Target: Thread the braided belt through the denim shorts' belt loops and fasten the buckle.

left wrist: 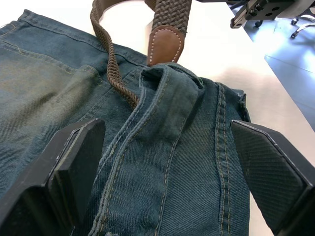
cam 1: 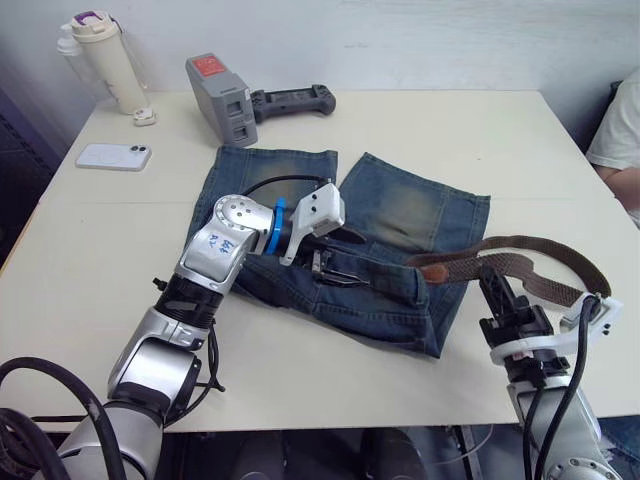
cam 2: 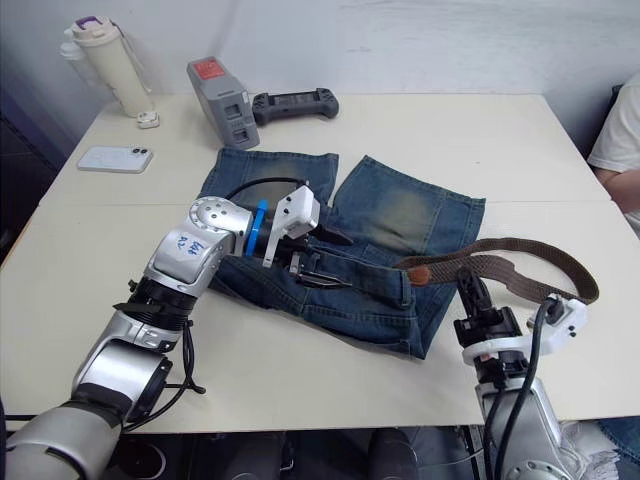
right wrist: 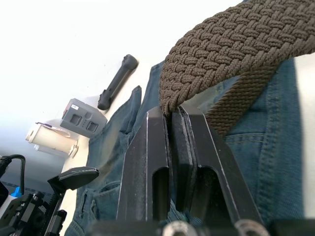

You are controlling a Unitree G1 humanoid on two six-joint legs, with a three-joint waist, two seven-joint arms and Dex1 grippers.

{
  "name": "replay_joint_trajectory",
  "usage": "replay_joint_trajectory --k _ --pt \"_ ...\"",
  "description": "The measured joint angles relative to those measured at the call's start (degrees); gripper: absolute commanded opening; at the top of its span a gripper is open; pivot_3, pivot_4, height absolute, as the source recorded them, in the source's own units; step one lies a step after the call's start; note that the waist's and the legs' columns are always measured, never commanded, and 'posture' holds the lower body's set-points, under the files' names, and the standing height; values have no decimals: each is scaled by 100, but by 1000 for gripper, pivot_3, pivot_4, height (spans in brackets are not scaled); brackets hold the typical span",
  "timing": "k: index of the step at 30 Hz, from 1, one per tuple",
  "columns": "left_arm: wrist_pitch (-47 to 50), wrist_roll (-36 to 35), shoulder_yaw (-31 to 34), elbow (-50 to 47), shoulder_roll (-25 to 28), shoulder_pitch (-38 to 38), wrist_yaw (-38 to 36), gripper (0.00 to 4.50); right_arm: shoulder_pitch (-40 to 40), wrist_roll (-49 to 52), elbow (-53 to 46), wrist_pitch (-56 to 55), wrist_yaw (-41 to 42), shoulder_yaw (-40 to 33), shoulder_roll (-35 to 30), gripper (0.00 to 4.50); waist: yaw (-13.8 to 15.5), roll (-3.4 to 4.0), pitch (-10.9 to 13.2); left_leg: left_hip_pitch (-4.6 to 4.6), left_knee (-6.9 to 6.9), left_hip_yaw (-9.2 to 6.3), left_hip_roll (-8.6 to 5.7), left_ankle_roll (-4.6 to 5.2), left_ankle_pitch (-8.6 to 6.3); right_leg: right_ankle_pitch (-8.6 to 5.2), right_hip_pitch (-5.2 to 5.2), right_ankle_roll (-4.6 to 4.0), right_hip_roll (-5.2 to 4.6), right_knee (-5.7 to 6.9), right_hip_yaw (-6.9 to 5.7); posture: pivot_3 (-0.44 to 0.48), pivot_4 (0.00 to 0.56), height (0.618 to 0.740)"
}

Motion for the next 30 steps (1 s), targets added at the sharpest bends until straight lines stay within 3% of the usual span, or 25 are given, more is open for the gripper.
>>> replay_joint_trajectory --k 7,14,15,16,18,24,30 --pt "322 -401 0 -252 -359 -24 -164 4450 177 234 -147 -159 159 -443 -346 0 11 0 0 0 1 0 0 1 -1 0 1 0 0 -2 0 0 150 740" --pt "-202 -141 -403 42 -610 -118 -213 4450 870 906 -703 -308 238 -1356 -1186 0 31 0 0 0 2 0 -1 3 -2 0 6 0 -1 -6 -1 0 150 740" --pt "-301 -85 -438 147 -649 -147 -206 3920 922 971 -771 -339 229 -1396 -1219 0 29 -1 0 0 5 0 -1 3 -2 0 6 0 -1 -4 -1 0 150 740" --pt "-394 -2 -478 305 -705 -212 -183 3730 987 980 -837 -340 215 -1391 -1313 0 19 0 0 1 6 2 -2 4 -2 0 6 0 -1 -4 1 0 150 740" --pt "-543 108 -534 467 -815 -278 -148 2885 1036 970 -879 -338 194 -1342 -1357 0 12 0 0 3 5 0 -1 4 -2 0 6 0 -1 -3 0 0 150 740" --pt "-1140 564 -783 986 -1144 -399 -12 59 1087 688 -879 -339 111 -1039 -1356 0 26 1 0 2 5 1 -2 4 -2 0 5 0 -1 -5 0 0 150 740" --pt "-1858 1146 -1036 1632 -1449 -617 338 23 1100 535 -881 -359 65 -927 -1356 0 30 1 0 2 4 1 -2 5 -3 0 5 0 -2 -7 0 0 150 740"
